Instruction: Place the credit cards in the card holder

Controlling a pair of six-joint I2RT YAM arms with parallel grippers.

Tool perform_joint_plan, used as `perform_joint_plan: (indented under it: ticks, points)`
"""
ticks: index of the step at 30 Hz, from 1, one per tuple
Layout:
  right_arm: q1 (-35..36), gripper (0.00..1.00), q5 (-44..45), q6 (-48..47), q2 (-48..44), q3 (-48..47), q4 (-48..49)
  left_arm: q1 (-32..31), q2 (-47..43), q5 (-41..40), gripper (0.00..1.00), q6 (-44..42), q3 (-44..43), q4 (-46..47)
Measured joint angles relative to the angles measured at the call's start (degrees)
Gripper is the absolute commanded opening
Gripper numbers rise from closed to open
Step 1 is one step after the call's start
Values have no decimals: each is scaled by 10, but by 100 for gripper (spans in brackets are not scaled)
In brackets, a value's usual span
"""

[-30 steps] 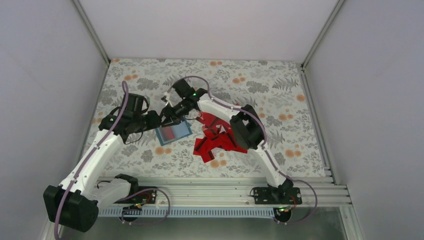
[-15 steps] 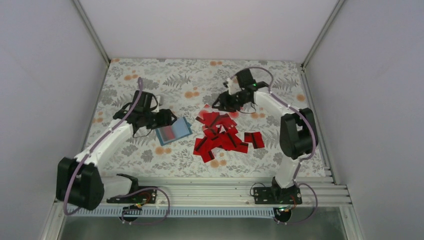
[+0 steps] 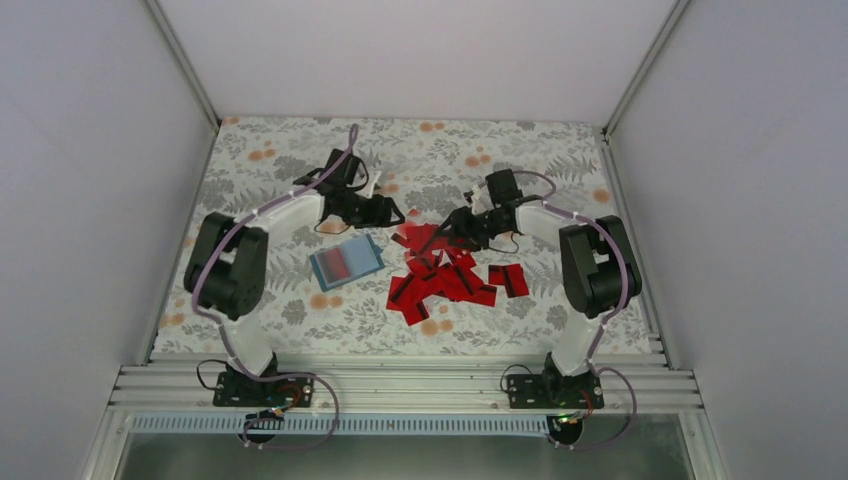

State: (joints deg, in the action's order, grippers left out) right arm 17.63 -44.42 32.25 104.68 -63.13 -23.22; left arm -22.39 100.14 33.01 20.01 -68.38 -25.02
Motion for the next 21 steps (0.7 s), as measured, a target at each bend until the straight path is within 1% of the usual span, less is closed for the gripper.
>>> perform_joint_plan:
  ticks: [4, 9, 15, 18, 21]
  points:
    - [5, 51, 0, 51, 13, 10, 41, -7, 82, 24, 65, -26, -59, -5]
    - [15, 51, 10, 103, 30, 13, 78, -21, 158, 41, 63, -50, -136, -25]
    - [22, 52, 16, 137, 48, 20, 90, -39, 232, 50, 62, -76, -229, -54]
    - [22, 52, 13, 146, 55, 26, 93, -52, 260, 49, 62, -85, -257, -71]
    - [23, 52, 9, 151, 57, 31, 105, -64, 273, 49, 62, -90, -259, -86]
